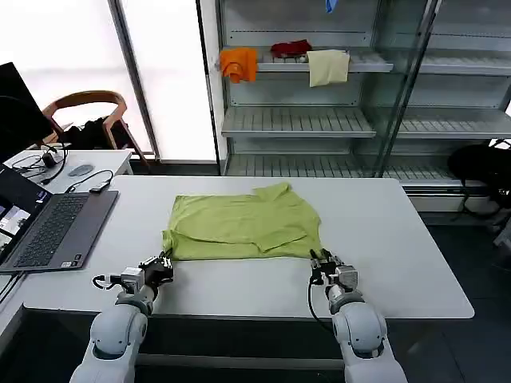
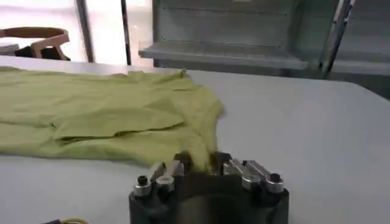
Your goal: Fold and organize the clothes.
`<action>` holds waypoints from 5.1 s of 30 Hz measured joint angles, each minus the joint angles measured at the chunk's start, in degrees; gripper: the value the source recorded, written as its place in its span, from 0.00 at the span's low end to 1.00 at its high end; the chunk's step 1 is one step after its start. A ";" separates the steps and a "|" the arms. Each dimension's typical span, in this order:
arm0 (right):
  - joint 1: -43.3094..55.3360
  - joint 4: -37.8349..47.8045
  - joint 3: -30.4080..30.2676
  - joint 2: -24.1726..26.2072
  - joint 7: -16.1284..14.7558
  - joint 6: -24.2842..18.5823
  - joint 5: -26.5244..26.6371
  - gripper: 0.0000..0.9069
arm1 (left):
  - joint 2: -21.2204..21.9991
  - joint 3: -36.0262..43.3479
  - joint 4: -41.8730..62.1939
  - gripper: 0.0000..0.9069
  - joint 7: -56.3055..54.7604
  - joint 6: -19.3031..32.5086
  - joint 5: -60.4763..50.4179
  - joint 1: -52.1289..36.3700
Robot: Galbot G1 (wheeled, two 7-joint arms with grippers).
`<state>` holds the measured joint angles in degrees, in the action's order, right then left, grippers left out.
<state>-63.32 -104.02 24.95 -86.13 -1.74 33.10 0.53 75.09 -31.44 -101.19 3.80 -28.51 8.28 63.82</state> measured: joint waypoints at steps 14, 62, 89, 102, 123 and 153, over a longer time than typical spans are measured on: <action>-6.84 -8.28 -0.44 0.80 1.42 0.42 0.37 0.00 | -0.70 -1.38 -3.83 0.00 0.97 -0.84 2.30 3.80; 6.23 -2.23 -3.17 -1.62 1.48 0.75 2.58 1.00 | -4.25 -4.52 -9.42 1.00 -2.74 -2.12 11.09 2.97; 31.82 32.38 -2.77 -6.06 2.90 0.12 1.03 1.00 | -5.19 7.36 21.48 1.00 2.19 -4.34 6.59 -23.29; 33.34 36.72 -3.11 -6.06 2.26 0.12 -0.60 0.00 | -5.16 7.63 25.61 0.21 3.36 -4.49 6.24 -24.73; 32.23 36.06 -3.42 -6.06 -0.60 0.21 -1.20 0.00 | -4.75 7.61 25.58 0.00 4.47 -4.60 7.34 -24.74; 15.76 9.51 -4.43 -6.06 0.83 0.54 5.02 0.00 | -8.56 2.77 12.74 0.00 6.40 -3.08 15.99 -16.30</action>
<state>-47.56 -94.51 20.53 -92.19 -0.90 33.64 5.56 66.53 -28.66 -88.45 10.20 -31.58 24.26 47.53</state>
